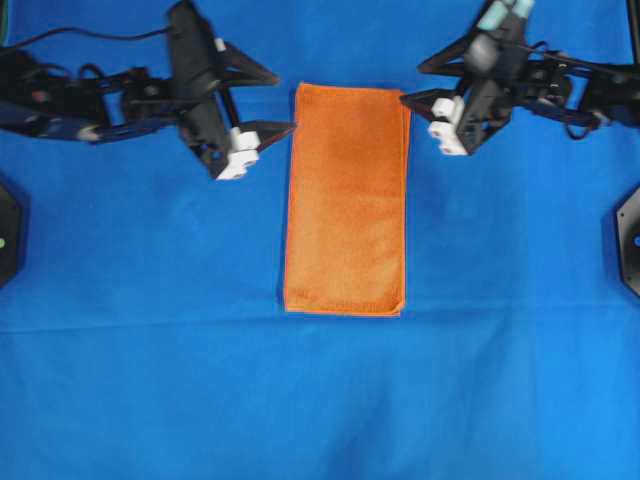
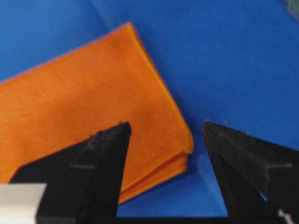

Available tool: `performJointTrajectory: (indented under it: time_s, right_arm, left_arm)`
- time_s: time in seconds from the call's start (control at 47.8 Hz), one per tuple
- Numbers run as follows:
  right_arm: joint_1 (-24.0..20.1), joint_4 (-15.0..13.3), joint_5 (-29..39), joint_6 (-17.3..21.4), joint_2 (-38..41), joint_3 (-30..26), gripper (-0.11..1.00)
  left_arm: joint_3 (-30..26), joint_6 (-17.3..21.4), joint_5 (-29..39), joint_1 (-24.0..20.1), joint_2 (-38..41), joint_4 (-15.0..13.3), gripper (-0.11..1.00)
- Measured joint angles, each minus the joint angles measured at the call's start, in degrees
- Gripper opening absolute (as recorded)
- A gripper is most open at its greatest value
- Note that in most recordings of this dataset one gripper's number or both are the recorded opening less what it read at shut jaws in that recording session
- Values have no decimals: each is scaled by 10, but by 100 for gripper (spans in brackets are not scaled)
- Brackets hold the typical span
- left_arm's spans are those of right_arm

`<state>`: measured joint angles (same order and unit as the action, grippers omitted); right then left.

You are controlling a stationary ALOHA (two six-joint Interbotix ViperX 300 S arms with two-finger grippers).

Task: Fold the orange towel.
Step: 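Grasp the top corners of the folded strip with both grippers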

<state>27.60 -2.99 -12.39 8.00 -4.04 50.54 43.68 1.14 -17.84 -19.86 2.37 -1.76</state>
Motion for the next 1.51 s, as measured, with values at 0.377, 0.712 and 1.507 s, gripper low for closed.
performJointTrajectory:
  time_s: [0.377,0.712,1.507]
  right_arm:
    - [25,0,1,0,99,-26,65]
    - [24,1,-4,3,138,-29,40]
    - [17,14,-13,7,113,-20,4]
  left_arm:
    - [-68,-1,-8,-54,138,0,79]
    - [-70,0,-18,-54,169,1,49]
    - [-67,43,-19,-38,142,0,2]
